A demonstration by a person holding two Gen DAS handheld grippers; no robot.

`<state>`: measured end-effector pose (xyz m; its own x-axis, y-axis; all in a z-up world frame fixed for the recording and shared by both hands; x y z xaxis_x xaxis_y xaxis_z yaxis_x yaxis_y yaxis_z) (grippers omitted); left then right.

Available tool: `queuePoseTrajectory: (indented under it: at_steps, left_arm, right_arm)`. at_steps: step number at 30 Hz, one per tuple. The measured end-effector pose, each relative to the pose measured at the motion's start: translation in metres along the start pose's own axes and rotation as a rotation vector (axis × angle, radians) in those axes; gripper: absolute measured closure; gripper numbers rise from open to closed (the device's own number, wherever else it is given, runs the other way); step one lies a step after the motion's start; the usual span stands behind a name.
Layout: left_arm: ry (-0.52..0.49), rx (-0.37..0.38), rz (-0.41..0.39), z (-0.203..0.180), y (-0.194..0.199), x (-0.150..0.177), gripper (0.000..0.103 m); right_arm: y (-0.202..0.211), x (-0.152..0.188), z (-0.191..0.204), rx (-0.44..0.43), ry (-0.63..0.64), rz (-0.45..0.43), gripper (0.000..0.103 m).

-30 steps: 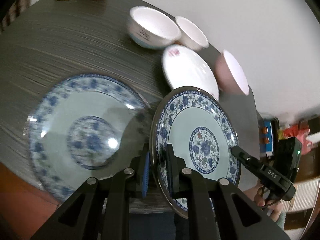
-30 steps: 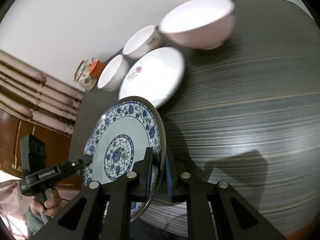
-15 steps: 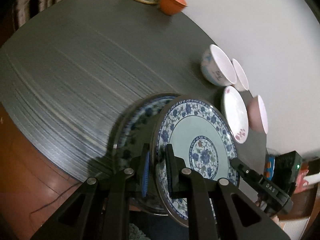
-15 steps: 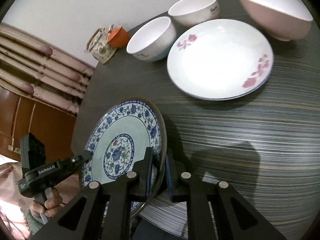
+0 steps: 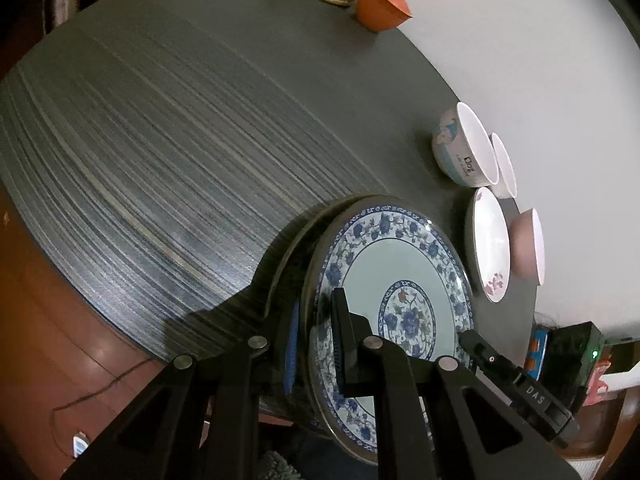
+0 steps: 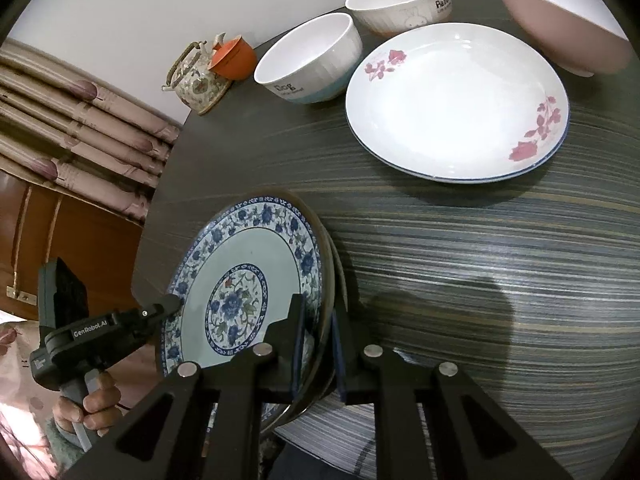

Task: Organize plates and bowls

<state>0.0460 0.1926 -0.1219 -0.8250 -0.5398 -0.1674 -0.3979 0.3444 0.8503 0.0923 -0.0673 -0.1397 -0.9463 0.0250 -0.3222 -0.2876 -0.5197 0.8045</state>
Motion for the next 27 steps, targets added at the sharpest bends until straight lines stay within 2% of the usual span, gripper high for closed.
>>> queuePoseTrajectory:
  at_steps: [10, 13, 17, 22, 27]
  left_arm:
    - [0.013, -0.017, 0.017, -0.006, -0.008, 0.001, 0.085]
    - [0.001, -0.019, 0.012, -0.008, -0.008, 0.001, 0.080]
    - [0.001, -0.021, 0.014, -0.008, -0.010, 0.000, 0.080]
    - [-0.025, -0.033, 0.021, -0.012, -0.012, 0.002, 0.074]
    - [-0.053, -0.046, 0.017, -0.017, -0.013, 0.002, 0.069]
  right_arm:
    - [-0.006, 0.003, 0.009, 0.035, -0.006, 0.015, 0.087]
    - [-0.008, 0.002, 0.011, 0.045, 0.000, 0.020, 0.087]
    - [-0.010, 0.001, 0.012, 0.065, 0.000, 0.026, 0.086]
    - [-0.013, -0.001, 0.016, 0.092, 0.006, 0.039, 0.075]
    - [-0.021, 0.001, 0.025, 0.137, 0.034, 0.050, 0.069]
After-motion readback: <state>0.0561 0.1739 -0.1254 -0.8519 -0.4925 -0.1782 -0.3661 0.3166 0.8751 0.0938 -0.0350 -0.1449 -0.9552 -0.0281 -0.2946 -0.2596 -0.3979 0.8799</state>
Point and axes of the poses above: each gripper's, at about its wrist camera, not at the fingertips, and y roughly against the way its jaws point, z to its left, x to its underside, the point moved 3 cm from there along -y, roughly the way its jaws point
